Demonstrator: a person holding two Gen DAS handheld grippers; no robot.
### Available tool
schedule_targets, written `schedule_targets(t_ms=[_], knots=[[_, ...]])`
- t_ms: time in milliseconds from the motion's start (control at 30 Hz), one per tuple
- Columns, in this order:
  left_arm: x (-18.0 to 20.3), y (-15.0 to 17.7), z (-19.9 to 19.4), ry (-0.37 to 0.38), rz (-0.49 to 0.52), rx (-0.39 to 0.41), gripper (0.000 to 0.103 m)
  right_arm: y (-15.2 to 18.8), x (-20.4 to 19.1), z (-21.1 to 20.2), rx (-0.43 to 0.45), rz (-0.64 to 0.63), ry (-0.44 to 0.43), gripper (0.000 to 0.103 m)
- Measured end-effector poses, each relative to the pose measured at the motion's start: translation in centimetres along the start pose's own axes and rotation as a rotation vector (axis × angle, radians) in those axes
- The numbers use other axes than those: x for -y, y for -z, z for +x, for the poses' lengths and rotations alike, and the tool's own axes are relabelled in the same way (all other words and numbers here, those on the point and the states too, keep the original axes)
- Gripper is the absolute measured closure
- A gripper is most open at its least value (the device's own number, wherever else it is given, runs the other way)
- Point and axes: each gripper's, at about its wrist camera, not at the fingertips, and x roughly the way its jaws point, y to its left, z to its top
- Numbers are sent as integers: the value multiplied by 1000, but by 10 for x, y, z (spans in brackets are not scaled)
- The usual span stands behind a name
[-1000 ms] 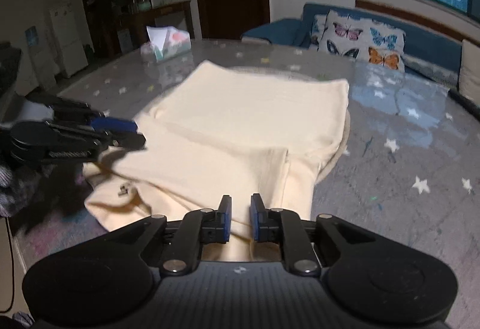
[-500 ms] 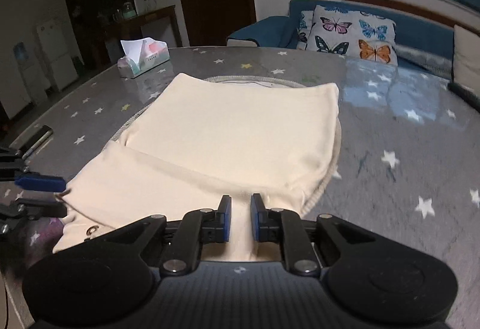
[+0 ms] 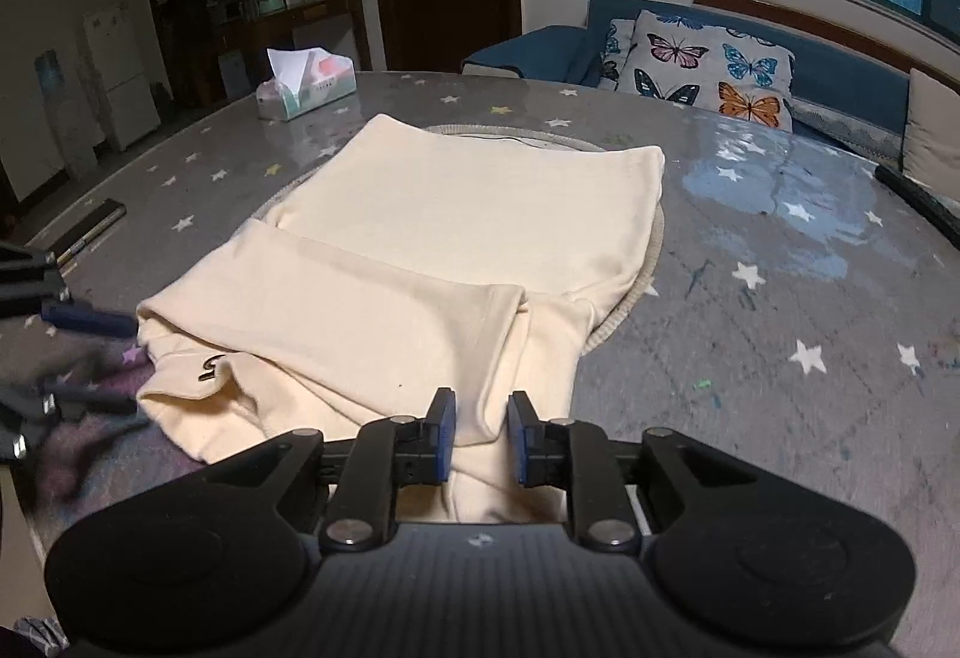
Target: Fold clothes
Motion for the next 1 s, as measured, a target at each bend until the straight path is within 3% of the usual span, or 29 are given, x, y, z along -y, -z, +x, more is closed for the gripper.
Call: schedule_targets(t_ms=[133,233,333,600,900,1000], knots=[[-24,-1,2,-58,-132,8,62,5,6,-8,21,54,-9,85],[-34,6,13,-35,-204,-21,62,13,11,-9,11,94,-7,84],[-37,13,22,-15,-209,-55,62,18,15,-11,6,117,-7,84],[-24,7,2,-22,-93,-8,60,22,20,-14,-5,138,-1,84],[15,3,16,-2,99,7,58,23,18,-26,-4,95,16,84],[21,1,20,6,137,26,58,21,14,-36,5,50,25,76]])
